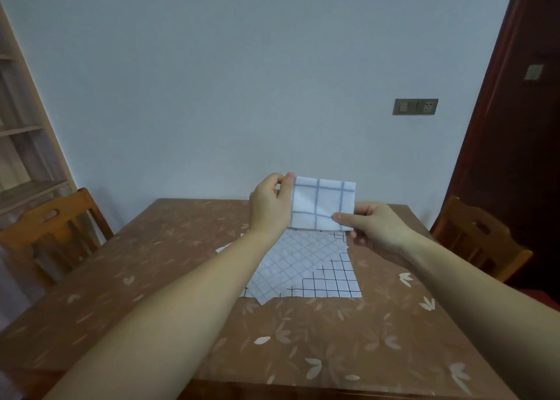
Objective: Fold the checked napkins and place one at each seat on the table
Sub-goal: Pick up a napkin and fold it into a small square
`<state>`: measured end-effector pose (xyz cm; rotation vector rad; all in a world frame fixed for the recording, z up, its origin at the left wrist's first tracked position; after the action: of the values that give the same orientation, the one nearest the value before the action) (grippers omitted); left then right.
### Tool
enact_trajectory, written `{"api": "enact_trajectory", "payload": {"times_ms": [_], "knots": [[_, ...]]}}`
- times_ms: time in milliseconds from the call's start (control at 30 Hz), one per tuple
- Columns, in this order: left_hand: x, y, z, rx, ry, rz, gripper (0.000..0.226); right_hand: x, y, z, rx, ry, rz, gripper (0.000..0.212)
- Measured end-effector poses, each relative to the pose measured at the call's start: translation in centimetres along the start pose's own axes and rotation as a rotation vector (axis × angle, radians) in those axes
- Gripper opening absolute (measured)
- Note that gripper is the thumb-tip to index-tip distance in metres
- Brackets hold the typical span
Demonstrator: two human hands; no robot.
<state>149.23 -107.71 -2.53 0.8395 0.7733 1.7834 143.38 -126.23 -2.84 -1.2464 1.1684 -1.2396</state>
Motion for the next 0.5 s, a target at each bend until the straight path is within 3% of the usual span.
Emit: {"api": "enact_trajectory", "payload": {"times_ms": [67,167,333,400,500], "knots": [[-0.1,-0.4,-0.3,0.051,-0.068,-0.017,0.038,0.6,0.2,0.1,0.025,0.094,-0.027,0.019],[-0.3,-0.7,-0.6,0.197,-0.294,-0.151,0.035,1.7,0.9,0.2,0.022,0.216,-0.036,0.018],[-1.9,-2.2,-1.6,0.315,-0.764,-0.125,0.019,3.3,2.9,0.0,-0.06,0.195,-0.117,0.025],[-3.5,-2.5,-2.7,0.308,-0.837,-0.108,0.022,3.6,3.7,-0.3,-0.082,0.215,-0.088,0.026],[-6.3,-2.7,-4.4,0.294,-0.782,-0.178,0.018,4.1,5.0,-1.0,-0.124,0.267,0.089,0.028]]}}
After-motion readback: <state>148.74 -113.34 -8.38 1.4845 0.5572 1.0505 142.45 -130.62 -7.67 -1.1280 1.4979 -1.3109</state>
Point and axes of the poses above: each hand's wrist, its own z-axis towards the middle knuckle, its own x-axis out of the back of the hand, y = z × x, the point moved 1 cm from there along z, towards the middle knuckle, and after that the axes turned 1 degree about -x, right-handed, at the moved point
